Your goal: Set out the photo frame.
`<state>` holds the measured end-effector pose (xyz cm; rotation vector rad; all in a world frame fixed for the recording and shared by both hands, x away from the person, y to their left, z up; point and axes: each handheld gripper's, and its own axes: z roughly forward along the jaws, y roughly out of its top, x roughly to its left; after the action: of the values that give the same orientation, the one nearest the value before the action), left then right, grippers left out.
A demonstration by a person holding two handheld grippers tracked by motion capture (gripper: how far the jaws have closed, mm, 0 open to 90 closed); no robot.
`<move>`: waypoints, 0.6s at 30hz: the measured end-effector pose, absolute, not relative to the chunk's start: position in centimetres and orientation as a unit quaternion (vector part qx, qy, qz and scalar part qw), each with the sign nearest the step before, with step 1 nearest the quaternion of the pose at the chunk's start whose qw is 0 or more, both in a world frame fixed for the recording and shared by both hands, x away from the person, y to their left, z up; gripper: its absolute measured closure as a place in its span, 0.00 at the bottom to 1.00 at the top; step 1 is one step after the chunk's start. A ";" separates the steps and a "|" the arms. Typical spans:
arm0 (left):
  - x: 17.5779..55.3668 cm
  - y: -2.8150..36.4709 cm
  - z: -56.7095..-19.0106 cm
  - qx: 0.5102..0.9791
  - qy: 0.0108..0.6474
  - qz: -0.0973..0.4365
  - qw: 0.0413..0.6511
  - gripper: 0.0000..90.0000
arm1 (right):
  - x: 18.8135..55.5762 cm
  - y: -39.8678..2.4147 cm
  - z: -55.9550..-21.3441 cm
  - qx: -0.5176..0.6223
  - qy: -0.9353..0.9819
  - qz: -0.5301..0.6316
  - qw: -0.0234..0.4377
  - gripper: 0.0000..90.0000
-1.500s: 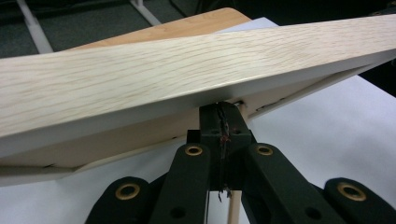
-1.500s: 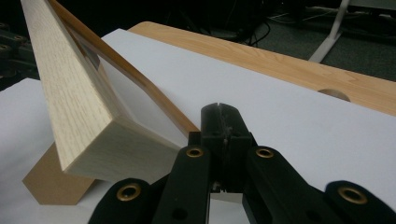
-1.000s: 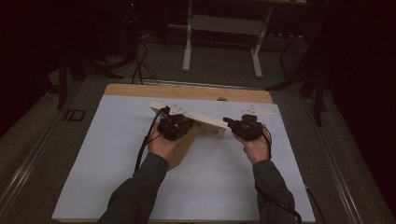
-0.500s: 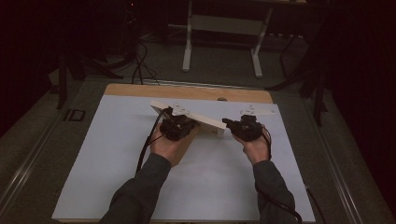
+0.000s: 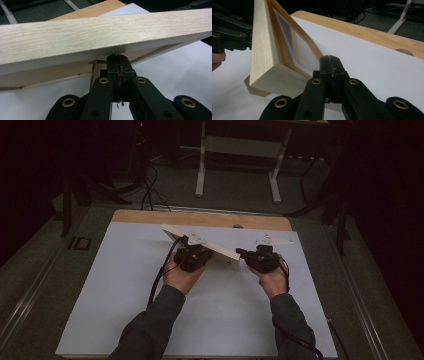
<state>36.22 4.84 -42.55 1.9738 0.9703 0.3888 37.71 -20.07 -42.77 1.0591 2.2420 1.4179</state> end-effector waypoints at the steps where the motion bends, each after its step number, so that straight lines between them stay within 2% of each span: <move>1: 36.2 4.9 -42.5 0.794 0.390 0.157 0.438 1.00 | 37.6 -20.0 -42.8 0.366 0.777 0.492 0.141 1.00; 18: 35.9 4.7 -42.4 0.796 0.382 0.153 0.445 1.00 | 36.5 -19.5 -42.8 0.343 0.783 0.500 0.137 1.00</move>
<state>35.89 4.72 -42.44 1.9725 0.9456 0.3786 36.46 -19.47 -42.79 0.9930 2.2669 1.4464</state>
